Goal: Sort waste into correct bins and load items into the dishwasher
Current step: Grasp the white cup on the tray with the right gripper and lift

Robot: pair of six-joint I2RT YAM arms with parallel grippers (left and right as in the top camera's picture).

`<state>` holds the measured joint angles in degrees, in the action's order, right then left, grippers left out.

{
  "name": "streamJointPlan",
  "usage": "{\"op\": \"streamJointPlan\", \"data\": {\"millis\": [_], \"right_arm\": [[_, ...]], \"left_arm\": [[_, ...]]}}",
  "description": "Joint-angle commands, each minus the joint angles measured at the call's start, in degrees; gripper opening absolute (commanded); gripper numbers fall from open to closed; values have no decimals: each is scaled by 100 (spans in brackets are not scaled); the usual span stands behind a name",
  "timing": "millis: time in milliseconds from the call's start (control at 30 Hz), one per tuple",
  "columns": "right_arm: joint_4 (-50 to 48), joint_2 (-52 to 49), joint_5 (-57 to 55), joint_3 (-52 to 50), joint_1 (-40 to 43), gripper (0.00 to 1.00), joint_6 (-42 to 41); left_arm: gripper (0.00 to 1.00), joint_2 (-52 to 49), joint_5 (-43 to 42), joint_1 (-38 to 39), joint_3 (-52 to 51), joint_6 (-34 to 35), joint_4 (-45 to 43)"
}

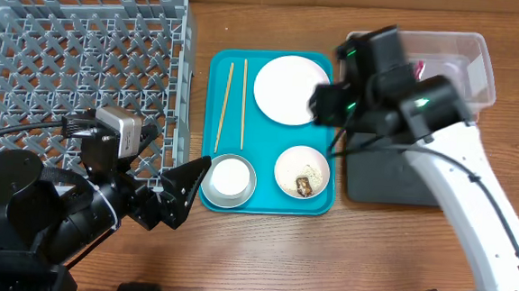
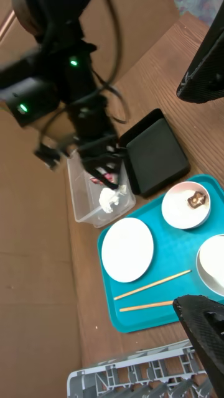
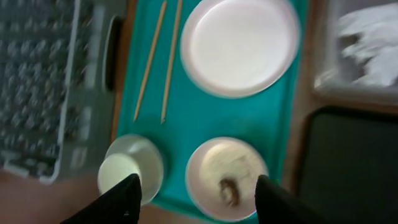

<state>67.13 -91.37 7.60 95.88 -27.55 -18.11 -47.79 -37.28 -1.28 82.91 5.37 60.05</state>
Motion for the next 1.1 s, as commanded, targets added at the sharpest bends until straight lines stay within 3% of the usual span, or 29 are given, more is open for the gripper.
{"op": "streamJointPlan", "data": {"millis": [0,133,367,633,700,867,1067], "right_arm": [[4,-234,251,-229,-662,59,-35],[-339,-365,212,-496,-1316,49,-37],[-1117,-793,188,-1191,-1967,47,-42],[-1685,-1403,105,-1528,-2006,43,-127],[-1784,-1427,105,-1528,-2006,33,-129],[-1939,-1432,103,-1528,-2000,18,-129],[-1991,-1432,96,-1587,-2000,21,-131]], "left_arm": [[100,17,39,-57,7,-155,-2],[100,17,39,-57,7,-155,-2],[100,17,39,-57,7,-155,-2],[100,17,39,-57,7,-155,-2],[100,17,39,-57,7,-153,-2],[100,17,17,-57,7,-149,-11],[100,17,22,-57,7,-155,-332]]}}
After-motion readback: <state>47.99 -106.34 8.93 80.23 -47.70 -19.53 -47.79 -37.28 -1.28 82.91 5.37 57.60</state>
